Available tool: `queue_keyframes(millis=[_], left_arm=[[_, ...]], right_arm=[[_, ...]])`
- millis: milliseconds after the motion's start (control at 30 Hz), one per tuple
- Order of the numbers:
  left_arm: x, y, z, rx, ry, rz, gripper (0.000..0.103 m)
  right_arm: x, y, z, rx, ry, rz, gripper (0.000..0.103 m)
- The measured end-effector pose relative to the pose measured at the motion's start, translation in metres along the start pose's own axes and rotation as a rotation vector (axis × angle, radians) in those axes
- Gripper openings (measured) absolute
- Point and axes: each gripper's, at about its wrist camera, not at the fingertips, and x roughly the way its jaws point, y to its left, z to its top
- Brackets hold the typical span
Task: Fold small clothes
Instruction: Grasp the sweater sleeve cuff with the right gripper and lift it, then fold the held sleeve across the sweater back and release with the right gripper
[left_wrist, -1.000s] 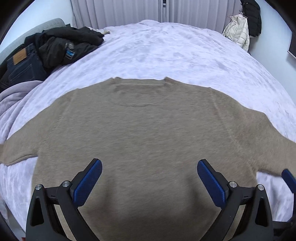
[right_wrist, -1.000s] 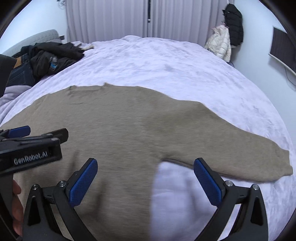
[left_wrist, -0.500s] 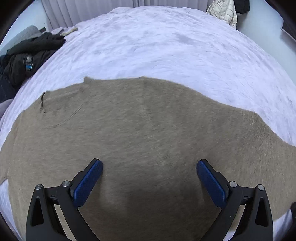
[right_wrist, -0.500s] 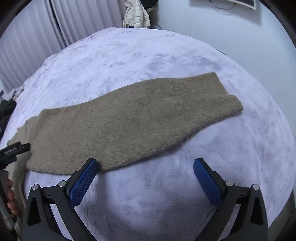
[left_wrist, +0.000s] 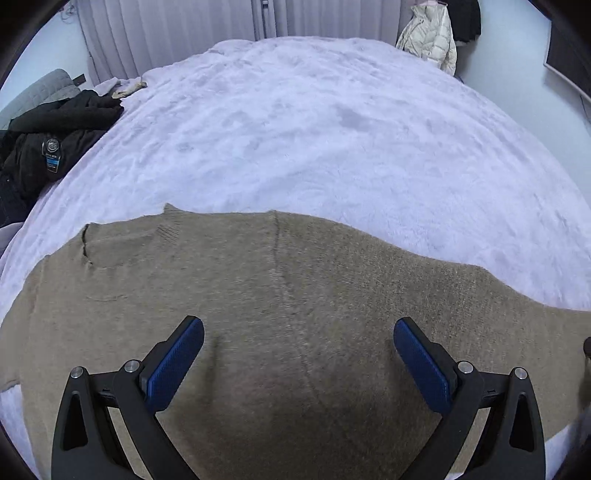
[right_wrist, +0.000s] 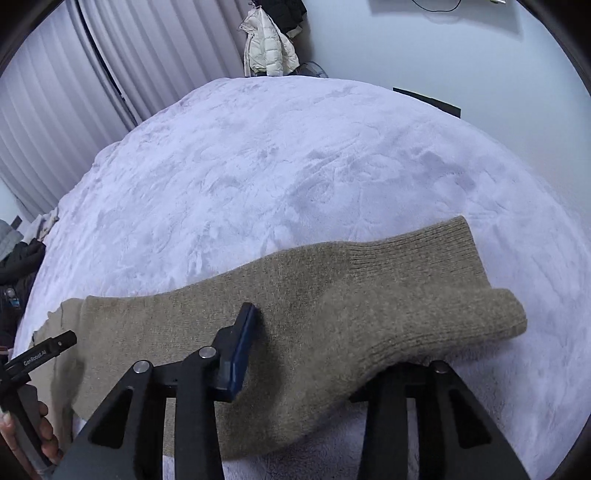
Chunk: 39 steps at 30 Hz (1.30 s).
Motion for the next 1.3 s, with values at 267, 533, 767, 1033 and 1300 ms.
queue_keyframes(millis=[267, 533, 767, 1033, 1300], left_arm=[[0.034, -0.025, -0.01, 0.001, 0.088, -0.001, 0.103], [0.029, -0.049, -0.019, 0.098, 0.026, 0.059, 0.103], [-0.011, -0.009, -0.032, -0.04, 0.007, -0.188, 0.103], [-0.003, -0.025, -0.042, 0.111, 0.145, -0.173, 0.103], [-0.03, 0.102, -0.043, -0.085, 0.063, -0.211, 0.103]], right_arm=[[-0.001, -0.007, 0.002, 0.028, -0.032, 0.021, 0.01], [-0.028, 0.002, 0.0, -0.014, -0.121, -0.119, 0.005], [-0.064, 0.036, 0.004, -0.097, -0.186, -0.149, 0.005], [-0.099, 0.121, 0.002, -0.23, -0.225, -0.155, 0.005], [-0.132, 0.233, -0.026, -0.395, -0.286, -0.122, 0.005]])
